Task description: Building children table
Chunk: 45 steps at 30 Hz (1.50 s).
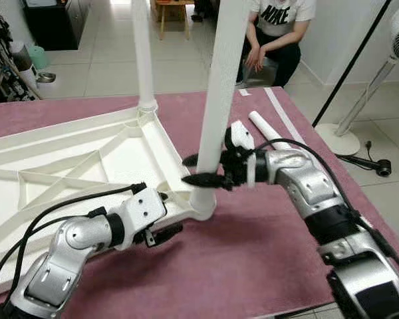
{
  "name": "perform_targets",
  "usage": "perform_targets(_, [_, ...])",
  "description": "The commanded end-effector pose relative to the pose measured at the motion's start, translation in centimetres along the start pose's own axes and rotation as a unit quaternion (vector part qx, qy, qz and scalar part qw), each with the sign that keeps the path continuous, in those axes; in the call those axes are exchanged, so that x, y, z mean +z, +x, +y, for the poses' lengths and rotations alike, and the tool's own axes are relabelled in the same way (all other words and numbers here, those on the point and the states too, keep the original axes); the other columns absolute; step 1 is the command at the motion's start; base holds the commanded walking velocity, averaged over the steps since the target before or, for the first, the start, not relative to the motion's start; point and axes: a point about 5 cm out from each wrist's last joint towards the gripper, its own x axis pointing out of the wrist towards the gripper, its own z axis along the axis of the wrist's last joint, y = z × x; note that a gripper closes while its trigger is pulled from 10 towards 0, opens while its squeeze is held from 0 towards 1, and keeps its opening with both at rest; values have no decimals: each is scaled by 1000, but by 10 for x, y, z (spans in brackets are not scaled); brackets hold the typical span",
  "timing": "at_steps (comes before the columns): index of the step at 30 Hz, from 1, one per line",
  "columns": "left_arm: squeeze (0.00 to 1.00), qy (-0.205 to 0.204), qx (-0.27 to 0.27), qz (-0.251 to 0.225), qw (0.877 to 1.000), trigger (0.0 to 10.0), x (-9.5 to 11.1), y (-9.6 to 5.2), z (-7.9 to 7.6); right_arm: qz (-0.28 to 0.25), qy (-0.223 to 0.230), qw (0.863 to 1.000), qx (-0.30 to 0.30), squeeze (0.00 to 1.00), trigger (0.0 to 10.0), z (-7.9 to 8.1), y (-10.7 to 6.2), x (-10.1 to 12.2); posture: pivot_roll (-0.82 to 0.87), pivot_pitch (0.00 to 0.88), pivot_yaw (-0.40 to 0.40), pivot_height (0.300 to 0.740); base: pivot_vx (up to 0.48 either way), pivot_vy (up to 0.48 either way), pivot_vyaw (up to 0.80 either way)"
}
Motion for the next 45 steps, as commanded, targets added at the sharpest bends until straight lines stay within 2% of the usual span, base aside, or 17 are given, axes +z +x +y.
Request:
perform_targets(1, [0, 0, 9, 9, 1000, 10000, -3, 2, 1, 74, 5, 992, -99, 0, 0, -7, 2, -26, 118, 0, 16, 740, 0, 0, 0])
perform_targets(2, [0, 0, 9, 9, 1000, 10000, -3, 2, 1, 74, 5, 992, -99, 0, 0, -7, 2, -26, 118, 0, 16, 740, 0, 0, 0])
perform_targets(4, [0, 0, 10, 16, 1000, 10000, -4, 4, 2, 81, 18, 979, -184, 0, 0, -10, 12, -32, 117, 0, 17, 740, 0, 0, 0])
perform_targets(5, [0, 0, 10, 16, 1000, 10000, -4, 4, 2, 81, 18, 979, -184, 0, 0, -10, 12, -32, 117, 0, 17, 740, 0, 0, 0])
perform_targets(7, [0, 1, 18, 26, 1000, 10000, -4, 11, 6, 82, 44, 953, -287, 0, 0, -12, 23, -34, 112, 0, 24, 740, 0, 0, 0])
perform_targets(8, [0, 1, 18, 26, 1000, 10000, -4, 11, 6, 82, 44, 953, -287, 0, 0, -12, 23, -34, 112, 0, 24, 740, 0, 0, 0])
perform_targets(9, [0, 0, 20, 28, 999, 10000, -4, 13, 8, 83, 54, 940, -326, 0, 0, -13, 27, -35, 109, 0, 25, 740, 0, 0, 0])
perform_targets(10, [0, 0, 20, 28, 999, 10000, -4, 13, 8, 83, 54, 940, -326, 0, 0, -13, 27, -35, 109, 0, 25, 740, 0, 0, 0])
perform_targets(11, [0, 0, 20, 25, 999, 10000, -1, 16, 9, 72, 63, 929, -356, 0, 0, -11, 34, -32, 109, 0, 25, 740, 0, 0, 0])
perform_targets(15, [0, -1, 23, 15, 1000, 10000, 5, 23, 13, 39, 70, 926, -369, 0, 0, -3, 48, -22, 107, 0, 26, 740, 0, 0, 0])
perform_targets(20, [0, -10, 57, 16, 998, 10000, 10, 33, 27, -1, 62, 943, -328, 0, 0, 11, 61, -6, 106, 0, 25, 740, 0, 0, 0])
perform_targets(21, [0, -12, 70, 19, 997, 10000, 12, 36, 32, -13, 57, 948, -314, 0, 10000, 14, 62, -2, 103, 0, 27, 740, 0, 0, 0])
perform_targets(27, [0, -19, 91, 24, 995, 10000, 13, 40, 40, -39, 37, 952, -301, 0, 10000, 19, 61, 8, 98, 0, 35, 740, 0, 0, 0])
perform_targets(30, [0, -22, 93, 26, 995, 10000, 13, 39, 42, -67, 11, 956, -287, 0, 10000, 22, 53, 17, 96, 0, 39, 740, 0, 0, 0])
perform_targets(35, [0, -22, 95, 34, 995, 10000, 11, 38, 44, -89, 4, 957, -277, 0, 10000, 23, 42, 26, 98, 0, 42, 740, 0, 0, 0])
perform_targets(36, [0, -31, 115, 50, 992, 10000, 9, 40, 52, -113, 0, 965, -235, 0, 10000, 31, 35, 37, 95, 0, 45, 740, 0, 0, 0])
perform_targets(45, [0, -32, 124, 93, 987, 10000, -5, 41, 65, -93, -14, 979, -181, 0, 10000, 45, 32, 34, 87, 0, 52, 740, 0, 0, 0])
